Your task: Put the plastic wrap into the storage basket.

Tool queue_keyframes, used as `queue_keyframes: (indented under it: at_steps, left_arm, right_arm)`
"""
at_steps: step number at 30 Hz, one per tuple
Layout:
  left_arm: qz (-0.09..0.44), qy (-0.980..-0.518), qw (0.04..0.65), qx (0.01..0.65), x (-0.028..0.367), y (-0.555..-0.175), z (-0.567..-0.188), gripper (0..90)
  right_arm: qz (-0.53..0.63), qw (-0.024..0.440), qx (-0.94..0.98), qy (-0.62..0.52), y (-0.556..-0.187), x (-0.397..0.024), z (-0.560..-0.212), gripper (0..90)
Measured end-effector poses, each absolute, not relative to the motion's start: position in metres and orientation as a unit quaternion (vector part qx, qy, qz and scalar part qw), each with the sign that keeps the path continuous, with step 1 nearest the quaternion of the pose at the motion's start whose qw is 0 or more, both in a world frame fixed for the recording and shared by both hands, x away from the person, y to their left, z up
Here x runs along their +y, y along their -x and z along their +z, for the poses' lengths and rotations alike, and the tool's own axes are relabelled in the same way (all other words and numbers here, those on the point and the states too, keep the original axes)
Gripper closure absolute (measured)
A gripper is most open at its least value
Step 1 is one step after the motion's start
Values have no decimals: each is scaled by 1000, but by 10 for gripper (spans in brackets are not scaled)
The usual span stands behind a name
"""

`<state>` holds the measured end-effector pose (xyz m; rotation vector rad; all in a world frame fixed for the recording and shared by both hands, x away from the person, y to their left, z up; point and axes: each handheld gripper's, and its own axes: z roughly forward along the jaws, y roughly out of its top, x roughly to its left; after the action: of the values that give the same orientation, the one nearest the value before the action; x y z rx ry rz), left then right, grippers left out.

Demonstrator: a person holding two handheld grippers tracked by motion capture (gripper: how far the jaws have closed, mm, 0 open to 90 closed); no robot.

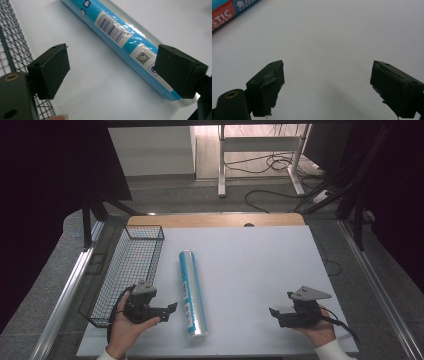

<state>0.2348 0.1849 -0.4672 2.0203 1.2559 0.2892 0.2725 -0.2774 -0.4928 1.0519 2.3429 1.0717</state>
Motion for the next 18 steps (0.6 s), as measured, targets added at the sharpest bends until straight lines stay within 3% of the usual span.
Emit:
queue_keyframes:
  at_steps: [18]
  left_arm:
    - [108, -778, 359, 504, 185, -236, -464, 108]
  right_arm:
    - [368, 199, 827, -375, -270, -275, -496, 123]
